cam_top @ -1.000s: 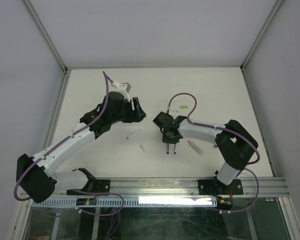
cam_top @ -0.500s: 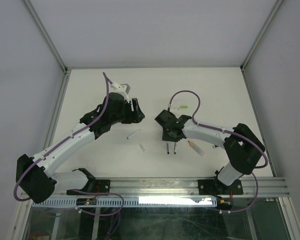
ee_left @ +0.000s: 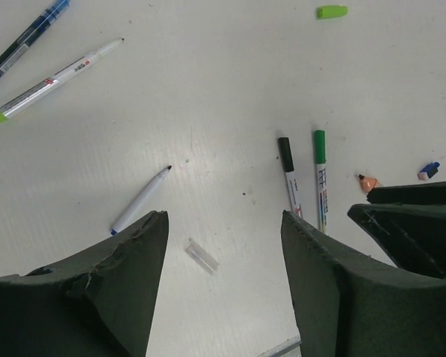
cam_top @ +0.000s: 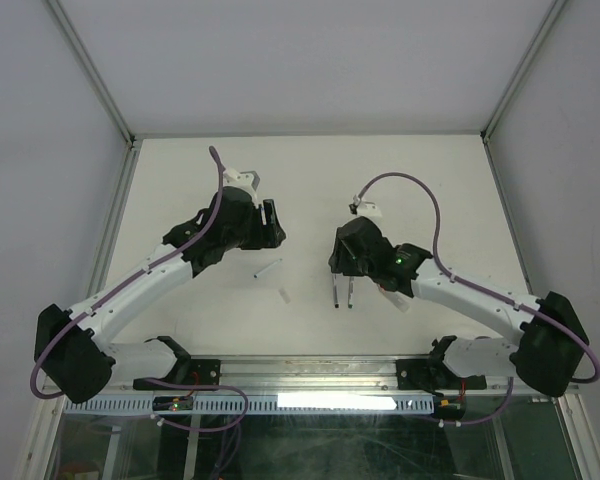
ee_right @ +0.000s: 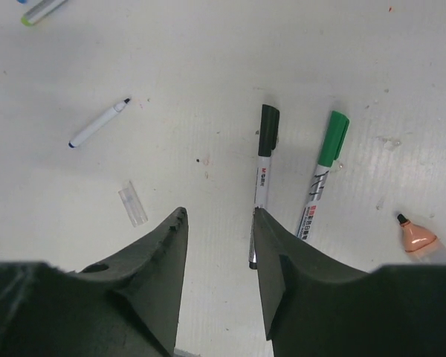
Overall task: Insert the pens into the pen caps
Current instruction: Place the pen at the center of the board.
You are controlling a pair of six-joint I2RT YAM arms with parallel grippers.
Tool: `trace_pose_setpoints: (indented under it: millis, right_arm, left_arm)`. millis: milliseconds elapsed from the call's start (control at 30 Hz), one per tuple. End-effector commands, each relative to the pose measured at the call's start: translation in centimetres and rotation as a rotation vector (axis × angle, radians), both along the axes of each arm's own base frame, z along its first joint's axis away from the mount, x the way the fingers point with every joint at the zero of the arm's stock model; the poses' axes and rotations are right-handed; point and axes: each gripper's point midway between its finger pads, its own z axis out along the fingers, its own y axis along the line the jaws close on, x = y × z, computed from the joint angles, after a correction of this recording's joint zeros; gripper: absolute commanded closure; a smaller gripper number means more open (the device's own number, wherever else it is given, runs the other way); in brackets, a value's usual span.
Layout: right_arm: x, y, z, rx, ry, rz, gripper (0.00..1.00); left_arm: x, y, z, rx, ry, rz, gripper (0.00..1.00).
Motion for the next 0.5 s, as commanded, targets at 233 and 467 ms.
trace_pose_setpoints:
  millis: [233,467]
  right_arm:
    - [0.4,1.0,5.2,0.176,-0.28,0.142,0.55]
    - [-0.8,1.2,5.4,0.228,-0.31,0.208,0.52]
  left_arm:
    - [1.2,0.7,-1.1,0.058,0.014,0.038,0.37]
    - [1.5,1.3,-3.2,0.136,0.032,0.031,0.36]
